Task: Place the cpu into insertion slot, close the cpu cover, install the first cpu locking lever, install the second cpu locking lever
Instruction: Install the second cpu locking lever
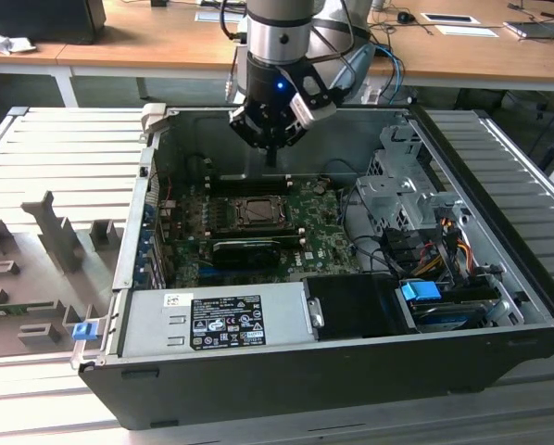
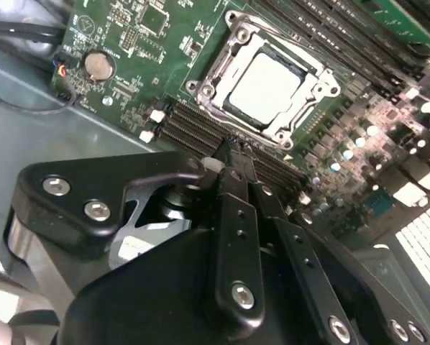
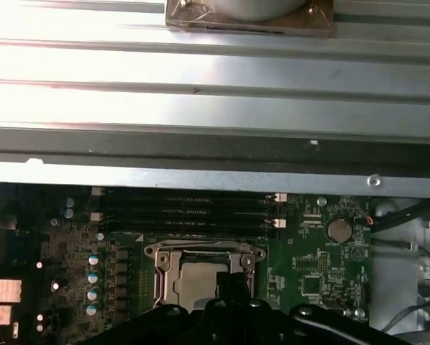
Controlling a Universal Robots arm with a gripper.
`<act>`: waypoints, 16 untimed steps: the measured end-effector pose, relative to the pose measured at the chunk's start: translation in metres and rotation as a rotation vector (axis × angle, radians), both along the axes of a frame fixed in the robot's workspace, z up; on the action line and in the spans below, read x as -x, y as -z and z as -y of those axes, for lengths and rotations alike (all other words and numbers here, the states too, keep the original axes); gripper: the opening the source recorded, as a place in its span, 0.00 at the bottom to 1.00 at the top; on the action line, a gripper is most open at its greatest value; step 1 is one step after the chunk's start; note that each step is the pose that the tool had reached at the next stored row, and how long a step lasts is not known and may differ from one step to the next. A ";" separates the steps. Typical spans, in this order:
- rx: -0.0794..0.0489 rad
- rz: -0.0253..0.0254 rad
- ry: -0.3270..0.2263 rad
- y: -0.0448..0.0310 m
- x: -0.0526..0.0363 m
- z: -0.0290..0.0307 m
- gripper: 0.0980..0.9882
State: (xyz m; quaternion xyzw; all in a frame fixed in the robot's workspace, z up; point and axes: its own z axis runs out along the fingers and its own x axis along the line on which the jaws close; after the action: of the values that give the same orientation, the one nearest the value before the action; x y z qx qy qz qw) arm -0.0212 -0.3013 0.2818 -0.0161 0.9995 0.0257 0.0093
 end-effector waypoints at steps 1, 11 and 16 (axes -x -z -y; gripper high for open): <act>0.000 -0.0001 0.000 0.0000 0.0000 0.0024 0.01; 0.000 -0.0010 0.000 0.0045 0.0013 0.0467 0.01; -0.004 -0.0187 -0.004 0.0090 0.0014 0.0494 0.01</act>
State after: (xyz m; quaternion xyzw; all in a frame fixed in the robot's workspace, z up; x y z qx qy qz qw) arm -0.0226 -0.3507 0.2728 -0.0177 0.9995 0.0279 -0.0001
